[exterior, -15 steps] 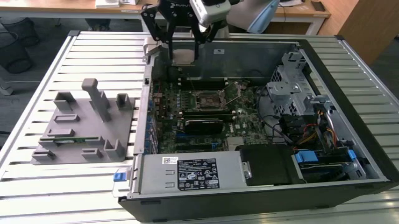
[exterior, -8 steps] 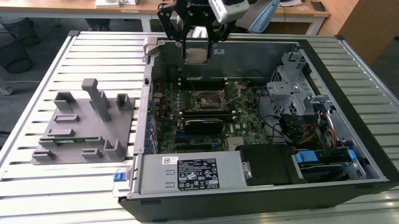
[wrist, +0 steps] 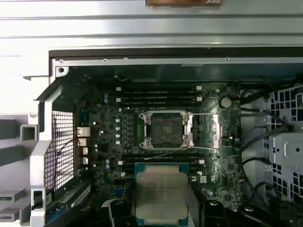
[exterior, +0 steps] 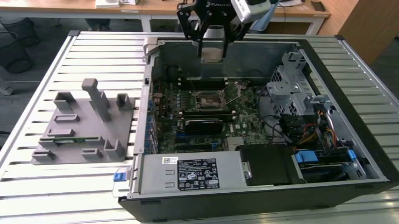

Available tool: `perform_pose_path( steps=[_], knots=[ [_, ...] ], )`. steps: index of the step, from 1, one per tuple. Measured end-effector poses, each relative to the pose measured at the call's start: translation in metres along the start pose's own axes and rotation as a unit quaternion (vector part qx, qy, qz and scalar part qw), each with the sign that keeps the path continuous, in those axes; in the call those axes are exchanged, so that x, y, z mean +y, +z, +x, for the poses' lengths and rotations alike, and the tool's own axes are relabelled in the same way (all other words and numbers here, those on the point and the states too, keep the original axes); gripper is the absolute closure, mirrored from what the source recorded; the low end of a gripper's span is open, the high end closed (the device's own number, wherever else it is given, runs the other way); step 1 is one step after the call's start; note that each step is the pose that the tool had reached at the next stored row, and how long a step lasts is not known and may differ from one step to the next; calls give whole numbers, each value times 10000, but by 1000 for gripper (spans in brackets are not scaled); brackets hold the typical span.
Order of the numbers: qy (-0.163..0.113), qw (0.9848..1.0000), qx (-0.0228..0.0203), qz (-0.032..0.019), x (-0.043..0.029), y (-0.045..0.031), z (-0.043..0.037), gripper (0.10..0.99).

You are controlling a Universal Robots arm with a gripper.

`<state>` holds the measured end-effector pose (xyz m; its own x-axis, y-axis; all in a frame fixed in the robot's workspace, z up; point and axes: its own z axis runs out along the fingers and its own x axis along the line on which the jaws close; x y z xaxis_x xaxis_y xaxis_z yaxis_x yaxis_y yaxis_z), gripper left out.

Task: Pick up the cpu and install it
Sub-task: 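Place the cpu into insertion slot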

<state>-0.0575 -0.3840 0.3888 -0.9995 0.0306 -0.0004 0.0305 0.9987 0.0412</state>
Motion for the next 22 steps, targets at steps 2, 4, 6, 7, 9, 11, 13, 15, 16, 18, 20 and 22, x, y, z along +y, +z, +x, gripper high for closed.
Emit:
perform_pose_path(
  steps=[2,4,6,7,9,11,13,15,16,18,20,22],
  knots=[
    [11,10000,2,3,1,0,-29,557],
    [30,10000,1,6,1,0,-45,557],
    [260,9997,-9,17,2,2,-50,557],
    [327,9995,-12,21,2,2,-50,557],
    [463,9989,-17,30,2,3,-50,557],
    [602,9982,-23,37,2,5,-50,557],
    [747,9972,-29,44,2,6,-50,557],
    [889,9960,-35,49,2,8,-50,557],
    [967,9953,-38,52,2,9,-50,557],
    [1113,9938,-44,56,2,11,-50,557],
    [1262,9920,-50,60,2,13,-50,557],
    [1415,9899,-56,63,2,15,-50,557]
  ],
)
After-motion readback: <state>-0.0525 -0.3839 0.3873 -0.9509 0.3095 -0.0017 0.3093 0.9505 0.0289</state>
